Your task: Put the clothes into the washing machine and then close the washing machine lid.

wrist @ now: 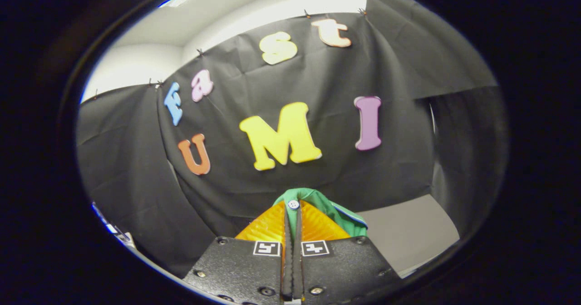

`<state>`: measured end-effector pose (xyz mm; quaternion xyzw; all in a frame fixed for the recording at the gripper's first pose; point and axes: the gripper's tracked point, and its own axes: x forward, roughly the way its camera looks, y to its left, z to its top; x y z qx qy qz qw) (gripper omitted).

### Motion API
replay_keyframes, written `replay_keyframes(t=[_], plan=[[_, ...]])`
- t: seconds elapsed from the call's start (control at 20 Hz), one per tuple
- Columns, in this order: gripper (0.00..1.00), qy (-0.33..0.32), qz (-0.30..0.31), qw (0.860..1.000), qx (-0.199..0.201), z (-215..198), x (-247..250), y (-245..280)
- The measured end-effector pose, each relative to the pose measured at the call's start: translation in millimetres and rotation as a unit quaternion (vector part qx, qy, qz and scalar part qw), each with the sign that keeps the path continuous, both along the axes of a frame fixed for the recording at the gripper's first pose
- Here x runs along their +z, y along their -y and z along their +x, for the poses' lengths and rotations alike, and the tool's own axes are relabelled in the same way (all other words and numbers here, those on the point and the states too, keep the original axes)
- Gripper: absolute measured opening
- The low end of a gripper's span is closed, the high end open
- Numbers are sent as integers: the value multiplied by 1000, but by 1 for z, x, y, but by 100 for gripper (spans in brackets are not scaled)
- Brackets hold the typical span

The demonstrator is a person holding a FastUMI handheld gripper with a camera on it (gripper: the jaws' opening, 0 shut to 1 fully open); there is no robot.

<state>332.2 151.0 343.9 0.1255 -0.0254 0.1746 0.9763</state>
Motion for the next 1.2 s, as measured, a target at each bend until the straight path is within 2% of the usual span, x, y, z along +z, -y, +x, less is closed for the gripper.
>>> replay_keyframes(t=[0.2, 0.45, 0.8, 1.2], plan=[[4, 37, -14, 999, 14, -23, 31, -51], [4, 38, -16, 998, 39, -21, 35, -115], [4, -4, -48, 995, 84, 34, -19, -204], [4, -115, -49, 988, 91, 120, -124, -255]])
